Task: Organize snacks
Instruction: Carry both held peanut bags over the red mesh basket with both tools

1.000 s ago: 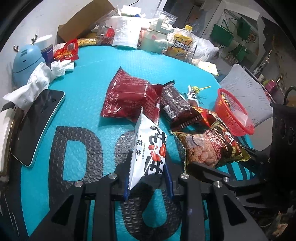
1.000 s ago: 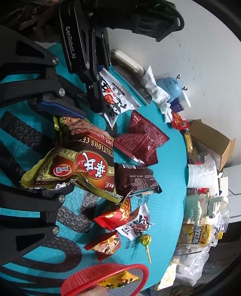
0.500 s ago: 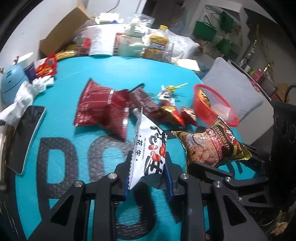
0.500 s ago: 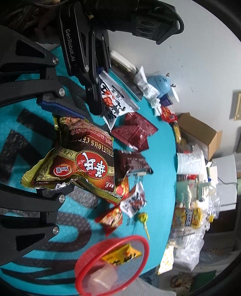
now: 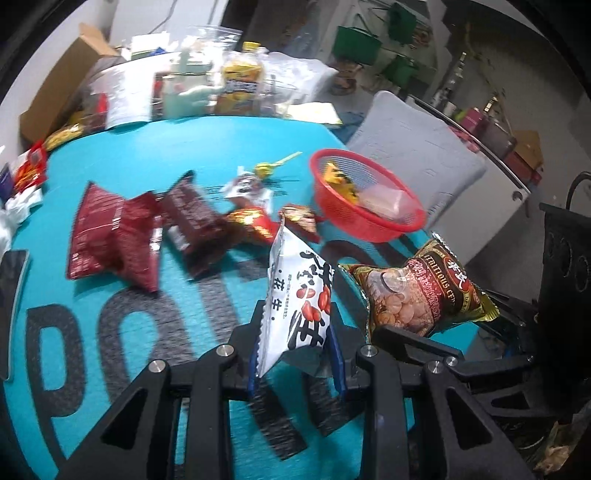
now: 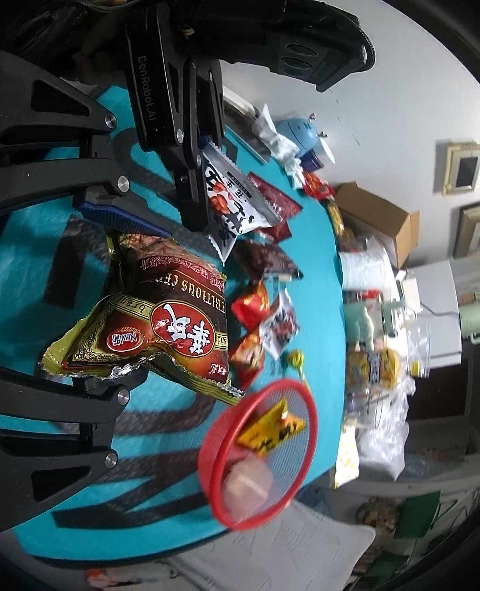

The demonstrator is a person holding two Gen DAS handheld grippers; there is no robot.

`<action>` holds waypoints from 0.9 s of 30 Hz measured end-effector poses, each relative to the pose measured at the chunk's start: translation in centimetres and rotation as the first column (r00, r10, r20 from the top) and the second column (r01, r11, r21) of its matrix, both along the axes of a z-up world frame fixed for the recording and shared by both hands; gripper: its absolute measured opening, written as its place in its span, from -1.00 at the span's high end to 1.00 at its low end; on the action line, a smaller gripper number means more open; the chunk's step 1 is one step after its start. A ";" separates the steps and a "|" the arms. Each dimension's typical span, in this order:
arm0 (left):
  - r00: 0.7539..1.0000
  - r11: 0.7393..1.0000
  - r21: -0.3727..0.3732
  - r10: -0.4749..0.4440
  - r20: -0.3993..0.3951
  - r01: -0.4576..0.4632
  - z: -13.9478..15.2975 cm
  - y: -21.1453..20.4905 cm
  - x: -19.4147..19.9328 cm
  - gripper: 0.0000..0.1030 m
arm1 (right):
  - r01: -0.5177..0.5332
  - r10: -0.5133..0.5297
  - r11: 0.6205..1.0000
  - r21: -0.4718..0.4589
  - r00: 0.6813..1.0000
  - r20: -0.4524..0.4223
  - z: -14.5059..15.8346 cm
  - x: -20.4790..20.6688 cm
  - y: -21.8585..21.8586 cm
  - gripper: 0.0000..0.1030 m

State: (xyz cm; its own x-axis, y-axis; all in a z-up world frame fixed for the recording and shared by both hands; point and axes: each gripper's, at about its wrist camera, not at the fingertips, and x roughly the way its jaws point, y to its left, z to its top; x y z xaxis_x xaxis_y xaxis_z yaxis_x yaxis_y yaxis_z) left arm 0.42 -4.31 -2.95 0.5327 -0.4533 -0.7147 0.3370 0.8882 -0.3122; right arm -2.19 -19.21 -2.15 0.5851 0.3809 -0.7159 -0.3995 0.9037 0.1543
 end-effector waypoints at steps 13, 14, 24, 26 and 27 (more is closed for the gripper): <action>0.991 0.993 0.006 -0.120 0.053 0.120 1.5 -4.9 -0.4 0.44 | 0.108 -0.109 0.994 0.009 0.993 0.039 1.0 -1.8 -4.4 -0.10; 0.990 0.992 0.005 -0.128 0.059 0.128 1.7 -5.2 -0.4 0.44 | 0.116 -0.116 0.993 0.008 0.992 0.045 1.1 -2.0 -4.7 -0.10; 0.973 0.978 0.010 -0.209 0.096 0.209 3.3 -8.1 0.8 0.44 | 0.196 -0.198 0.980 0.026 0.977 0.079 2.4 -2.1 -7.7 -0.10; 0.970 0.974 0.003 -0.224 0.093 0.225 3.4 -8.5 1.3 0.44 | 0.208 -0.209 0.978 0.023 0.974 0.085 2.6 -2.1 -8.1 -0.10; 0.968 0.972 -0.002 -0.234 0.086 0.235 3.4 -8.8 1.6 0.44 | 0.212 -0.213 0.977 0.024 0.973 0.087 2.7 -2.0 -8.3 -0.10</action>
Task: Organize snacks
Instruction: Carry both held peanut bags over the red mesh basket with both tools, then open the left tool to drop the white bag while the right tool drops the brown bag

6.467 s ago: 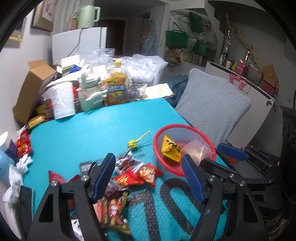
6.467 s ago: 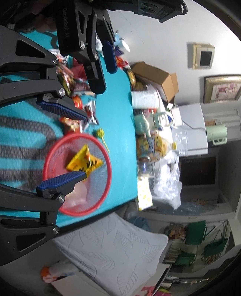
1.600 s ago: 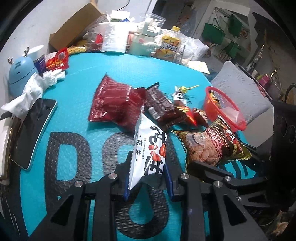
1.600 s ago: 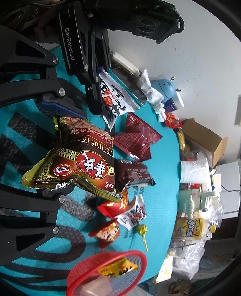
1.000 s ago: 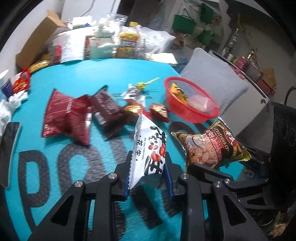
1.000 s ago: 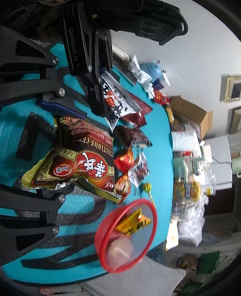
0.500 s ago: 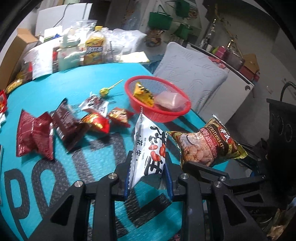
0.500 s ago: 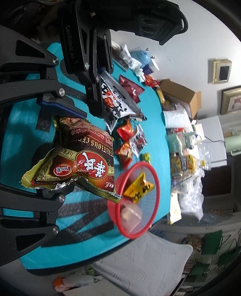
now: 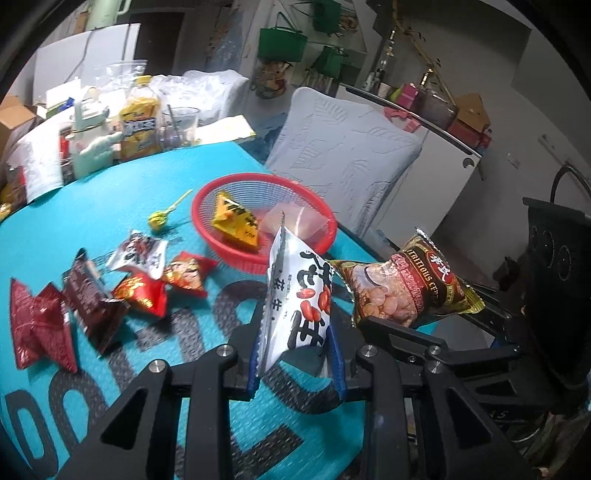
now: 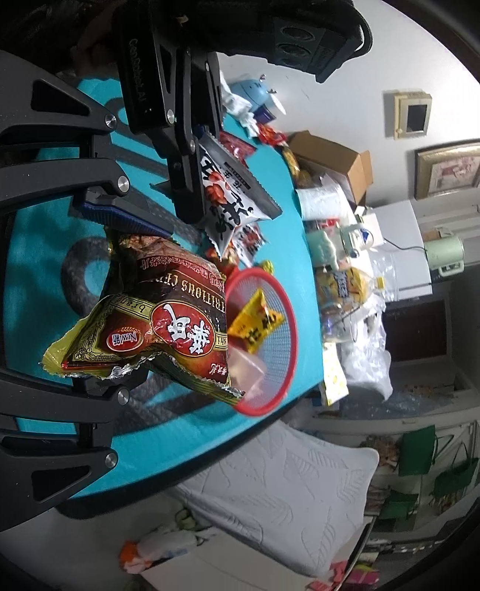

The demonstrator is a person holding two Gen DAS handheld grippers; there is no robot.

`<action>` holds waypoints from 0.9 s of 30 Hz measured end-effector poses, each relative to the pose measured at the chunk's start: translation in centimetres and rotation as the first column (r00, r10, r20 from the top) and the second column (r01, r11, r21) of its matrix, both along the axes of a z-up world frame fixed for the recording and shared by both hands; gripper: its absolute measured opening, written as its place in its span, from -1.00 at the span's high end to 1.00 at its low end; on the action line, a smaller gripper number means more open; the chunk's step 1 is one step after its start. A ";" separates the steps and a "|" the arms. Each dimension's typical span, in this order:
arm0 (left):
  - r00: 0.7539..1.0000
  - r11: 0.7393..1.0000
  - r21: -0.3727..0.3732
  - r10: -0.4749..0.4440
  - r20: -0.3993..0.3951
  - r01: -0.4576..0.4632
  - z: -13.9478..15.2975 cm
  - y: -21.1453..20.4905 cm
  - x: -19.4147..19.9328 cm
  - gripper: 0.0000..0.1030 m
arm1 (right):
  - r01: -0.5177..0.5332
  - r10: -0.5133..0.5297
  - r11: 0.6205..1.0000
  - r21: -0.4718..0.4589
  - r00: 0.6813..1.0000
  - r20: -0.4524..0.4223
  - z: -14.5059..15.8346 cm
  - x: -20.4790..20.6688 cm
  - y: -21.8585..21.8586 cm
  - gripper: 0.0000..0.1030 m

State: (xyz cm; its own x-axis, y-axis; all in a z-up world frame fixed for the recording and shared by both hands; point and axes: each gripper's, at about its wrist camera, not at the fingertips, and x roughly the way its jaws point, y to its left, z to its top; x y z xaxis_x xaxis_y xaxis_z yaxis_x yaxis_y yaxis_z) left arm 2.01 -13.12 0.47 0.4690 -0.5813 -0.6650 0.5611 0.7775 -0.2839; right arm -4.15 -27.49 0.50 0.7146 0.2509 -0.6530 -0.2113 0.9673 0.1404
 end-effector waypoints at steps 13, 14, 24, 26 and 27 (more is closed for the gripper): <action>0.999 1.000 0.005 -0.025 0.023 0.025 1.3 -2.3 4.0 0.44 | 0.041 -0.041 0.999 -0.001 0.999 0.016 0.9 3.1 -2.0 -0.10; 0.999 1.000 0.006 -0.026 0.022 0.026 1.3 -2.5 4.4 0.44 | 0.044 -0.044 0.999 -0.002 0.999 0.017 0.9 3.5 -2.2 -0.10; 0.999 0.998 0.039 -0.040 -0.005 0.041 0.8 -4.7 9.2 0.44 | 0.070 -0.070 0.998 -0.006 0.998 -0.002 0.7 8.1 -4.4 -0.10; 0.999 0.998 0.043 -0.044 -0.011 0.045 0.6 -5.1 10.5 0.44 | 0.077 -0.077 0.997 -0.006 0.997 -0.007 0.6 9.2 -4.8 -0.10; 0.999 0.998 0.046 -0.047 -0.013 0.047 0.5 -5.3 10.9 0.44 | 0.079 -0.079 0.997 -0.007 0.997 -0.007 0.6 9.7 -5.0 -0.10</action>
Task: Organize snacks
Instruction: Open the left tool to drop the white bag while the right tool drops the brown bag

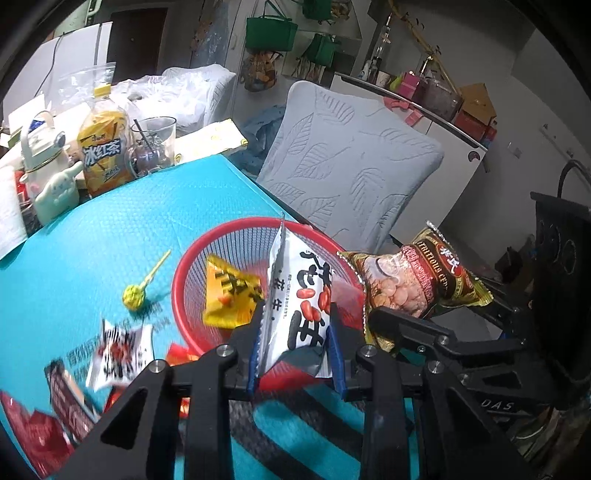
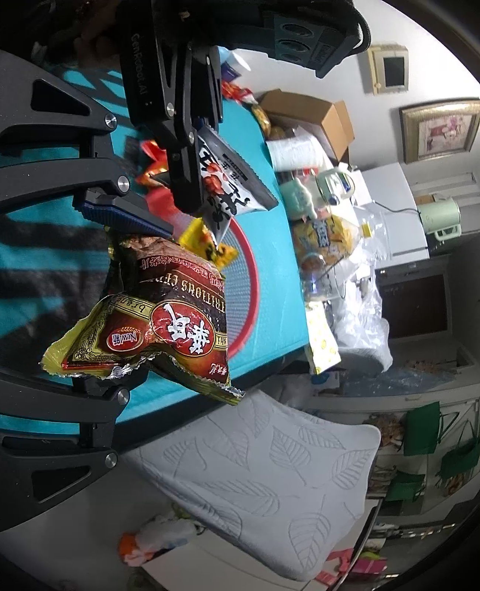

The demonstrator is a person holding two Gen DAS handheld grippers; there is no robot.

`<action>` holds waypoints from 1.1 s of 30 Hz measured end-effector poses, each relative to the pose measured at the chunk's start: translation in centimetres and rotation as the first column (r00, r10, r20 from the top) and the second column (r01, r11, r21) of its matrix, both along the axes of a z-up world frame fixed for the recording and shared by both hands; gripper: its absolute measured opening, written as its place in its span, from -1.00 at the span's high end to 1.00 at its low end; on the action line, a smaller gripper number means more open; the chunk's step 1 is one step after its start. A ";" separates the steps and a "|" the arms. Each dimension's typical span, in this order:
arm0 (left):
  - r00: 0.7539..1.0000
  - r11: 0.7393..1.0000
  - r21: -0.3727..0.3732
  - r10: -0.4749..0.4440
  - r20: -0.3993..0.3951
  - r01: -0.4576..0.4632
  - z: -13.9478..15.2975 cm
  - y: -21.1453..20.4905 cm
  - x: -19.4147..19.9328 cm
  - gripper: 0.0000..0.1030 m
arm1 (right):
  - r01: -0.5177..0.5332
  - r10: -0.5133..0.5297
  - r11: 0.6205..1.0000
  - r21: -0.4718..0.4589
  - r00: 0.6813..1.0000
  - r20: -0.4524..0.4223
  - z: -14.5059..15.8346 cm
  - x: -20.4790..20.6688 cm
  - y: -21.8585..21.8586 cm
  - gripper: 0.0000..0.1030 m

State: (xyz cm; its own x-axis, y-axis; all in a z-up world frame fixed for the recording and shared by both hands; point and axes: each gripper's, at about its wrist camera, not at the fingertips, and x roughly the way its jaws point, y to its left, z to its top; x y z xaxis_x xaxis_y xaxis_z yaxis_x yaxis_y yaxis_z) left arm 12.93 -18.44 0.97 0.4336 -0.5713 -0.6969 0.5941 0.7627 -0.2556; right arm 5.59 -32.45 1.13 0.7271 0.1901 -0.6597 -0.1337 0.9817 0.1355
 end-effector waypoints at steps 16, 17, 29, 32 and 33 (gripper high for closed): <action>0.998 0.997 0.065 -0.034 -0.043 0.037 -2.6 -2.0 7.1 0.44 | -0.005 0.005 0.999 -0.037 1.000 -0.022 -1.2 8.4 -1.0 -0.11; 0.998 0.997 0.062 -0.032 -0.054 0.035 -2.8 -2.0 7.4 0.44 | -0.008 0.007 0.999 -0.042 1.000 -0.028 -1.4 8.7 -1.0 -0.11; 0.994 0.993 0.114 0.001 -0.105 0.011 -3.9 -2.3 8.5 0.23 | -0.026 0.024 0.998 -0.061 0.999 -0.035 -1.5 9.0 -0.4 -0.11; 0.996 0.992 0.129 0.017 -0.090 -0.005 -3.9 -2.2 8.3 -0.05 | -0.019 0.016 0.998 -0.061 0.999 -0.048 -1.6 9.0 -0.5 -0.11; 0.996 0.992 0.128 0.019 -0.087 -0.008 -3.9 -2.1 8.3 -0.05 | -0.017 0.014 0.998 -0.059 0.999 -0.053 -1.6 9.0 -0.5 -0.11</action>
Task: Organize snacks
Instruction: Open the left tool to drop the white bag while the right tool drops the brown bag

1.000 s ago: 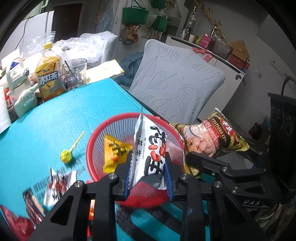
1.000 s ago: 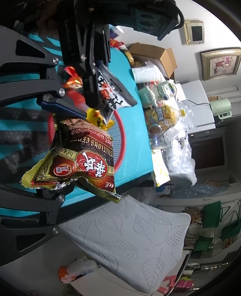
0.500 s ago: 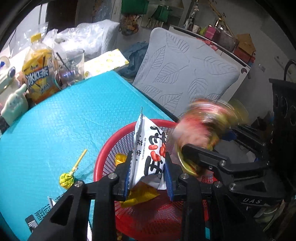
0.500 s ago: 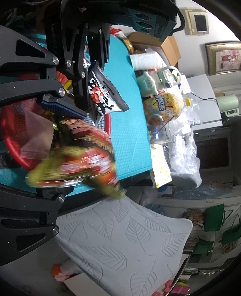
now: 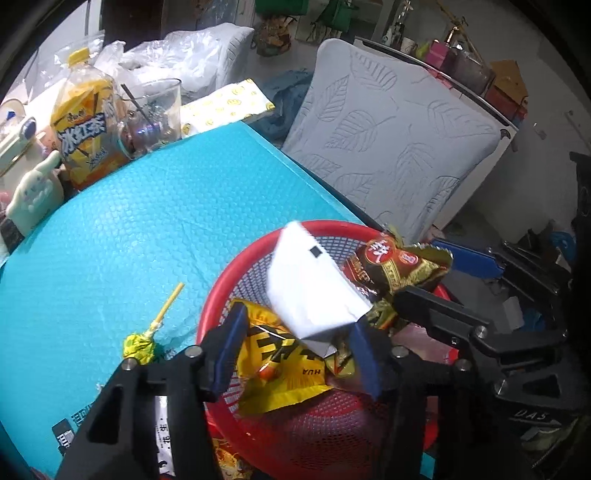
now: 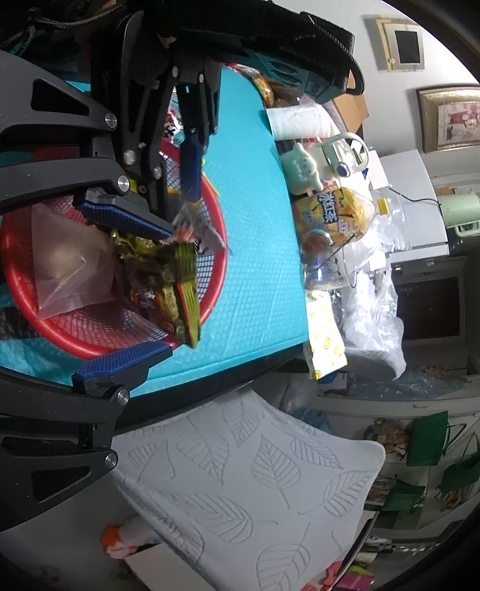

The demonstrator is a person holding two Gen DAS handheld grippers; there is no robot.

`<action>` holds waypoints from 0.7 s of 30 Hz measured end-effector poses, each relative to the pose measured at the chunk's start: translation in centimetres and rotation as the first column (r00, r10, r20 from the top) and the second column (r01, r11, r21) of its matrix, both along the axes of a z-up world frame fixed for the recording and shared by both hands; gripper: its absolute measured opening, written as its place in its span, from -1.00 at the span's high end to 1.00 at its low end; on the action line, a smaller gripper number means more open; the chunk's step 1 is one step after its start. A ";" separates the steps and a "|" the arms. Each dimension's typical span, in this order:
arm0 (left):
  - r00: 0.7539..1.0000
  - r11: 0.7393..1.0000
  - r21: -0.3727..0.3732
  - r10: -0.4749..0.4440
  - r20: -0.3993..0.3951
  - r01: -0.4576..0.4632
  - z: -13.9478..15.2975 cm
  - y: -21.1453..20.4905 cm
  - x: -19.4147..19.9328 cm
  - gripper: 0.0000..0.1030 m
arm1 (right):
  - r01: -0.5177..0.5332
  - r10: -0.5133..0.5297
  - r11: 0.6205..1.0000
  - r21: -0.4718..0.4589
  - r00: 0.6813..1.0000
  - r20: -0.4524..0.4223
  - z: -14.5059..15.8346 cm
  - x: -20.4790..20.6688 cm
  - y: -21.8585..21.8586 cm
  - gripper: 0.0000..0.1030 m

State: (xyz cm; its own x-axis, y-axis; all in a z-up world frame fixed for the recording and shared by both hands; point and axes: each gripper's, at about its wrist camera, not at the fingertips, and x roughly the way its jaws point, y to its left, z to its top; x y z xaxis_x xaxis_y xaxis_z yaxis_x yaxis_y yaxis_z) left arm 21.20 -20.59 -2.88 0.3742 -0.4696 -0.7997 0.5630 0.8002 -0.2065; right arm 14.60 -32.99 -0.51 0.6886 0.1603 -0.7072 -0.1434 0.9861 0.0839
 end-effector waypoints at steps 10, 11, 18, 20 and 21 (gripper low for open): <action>0.999 0.999 -0.022 0.028 0.019 -0.028 1.9 1.2 -1.3 -0.05 | 0.029 -0.029 1.000 0.004 1.000 -0.001 1.2 -1.0 -0.2 -0.11; 0.999 0.999 -0.021 0.038 0.029 -0.038 2.2 1.5 -1.6 -0.05 | 0.025 -0.025 1.000 0.005 1.000 0.005 1.5 -1.3 0.0 -0.11; 0.992 0.996 -0.034 0.085 0.089 -0.083 4.5 3.6 -3.9 -0.05 | -0.003 0.003 1.000 0.008 0.999 0.053 3.0 -2.6 1.4 -0.11; 0.990 0.995 -0.037 0.098 0.102 -0.094 5.1 4.0 -4.5 -0.05 | -0.009 0.008 1.000 0.008 0.998 0.067 3.4 -2.9 1.8 -0.11; 0.989 0.994 -0.040 0.103 0.110 -0.099 5.4 4.4 -4.8 -0.05 | -0.012 0.011 1.000 0.009 0.997 0.075 3.7 -3.2 2.1 -0.11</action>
State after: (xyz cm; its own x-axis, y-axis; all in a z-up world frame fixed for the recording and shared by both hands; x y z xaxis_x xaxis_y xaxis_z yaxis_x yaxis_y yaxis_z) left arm 16.38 -16.22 2.50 0.5071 -0.4515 -0.7341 0.5007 0.8476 -0.1754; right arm 11.40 -30.91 3.19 0.7377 0.1748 -0.6522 -0.1608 0.9836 0.0817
